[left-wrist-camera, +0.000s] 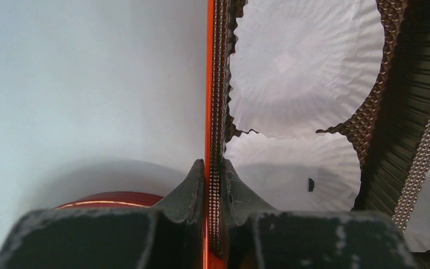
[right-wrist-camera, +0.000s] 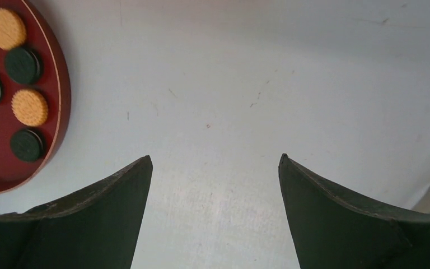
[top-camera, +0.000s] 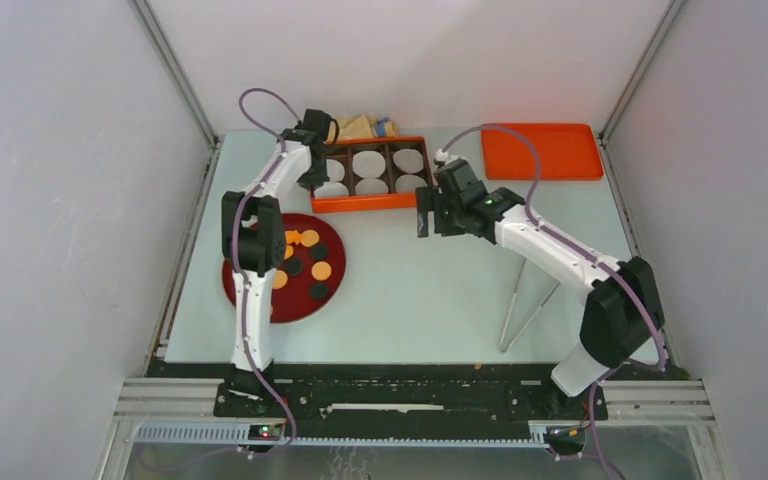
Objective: Pack the cookies
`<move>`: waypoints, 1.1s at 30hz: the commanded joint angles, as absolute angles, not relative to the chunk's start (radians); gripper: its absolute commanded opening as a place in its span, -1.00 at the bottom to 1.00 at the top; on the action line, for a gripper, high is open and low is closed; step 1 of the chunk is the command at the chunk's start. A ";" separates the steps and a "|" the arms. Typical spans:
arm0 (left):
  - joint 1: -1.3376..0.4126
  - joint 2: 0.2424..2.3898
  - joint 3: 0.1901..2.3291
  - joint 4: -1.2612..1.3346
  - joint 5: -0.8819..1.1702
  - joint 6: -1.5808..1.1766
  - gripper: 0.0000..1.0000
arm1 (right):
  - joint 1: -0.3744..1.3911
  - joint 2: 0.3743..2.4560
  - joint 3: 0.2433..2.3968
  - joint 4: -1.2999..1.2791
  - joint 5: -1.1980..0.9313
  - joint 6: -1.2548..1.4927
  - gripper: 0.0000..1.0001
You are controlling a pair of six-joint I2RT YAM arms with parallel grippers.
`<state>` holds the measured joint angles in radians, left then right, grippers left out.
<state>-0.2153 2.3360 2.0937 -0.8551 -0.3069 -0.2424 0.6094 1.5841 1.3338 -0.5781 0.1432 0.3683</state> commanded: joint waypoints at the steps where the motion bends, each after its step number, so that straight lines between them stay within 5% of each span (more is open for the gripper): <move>1: -0.213 2.227 2.064 -0.823 -0.341 -0.212 -0.61 | 0.669 1.657 1.365 -0.561 0.143 0.339 0.82; 9: -0.215 2.087 1.927 -0.768 -0.266 -0.234 0.89 | 0.792 1.850 1.522 -0.608 0.134 0.288 0.71; 18: -0.236 1.726 1.707 -0.671 -0.398 -0.440 0.80 | 0.859 2.040 1.740 -0.633 -0.040 0.284 0.63; 25: -0.415 1.436 1.418 -0.614 -0.659 -0.537 0.80 | 0.878 2.209 1.898 -0.676 -0.121 0.305 0.52; 33: -0.450 1.198 1.204 -0.603 -0.692 -0.542 0.81 | 0.890 2.320 1.986 -0.695 -0.155 0.321 0.51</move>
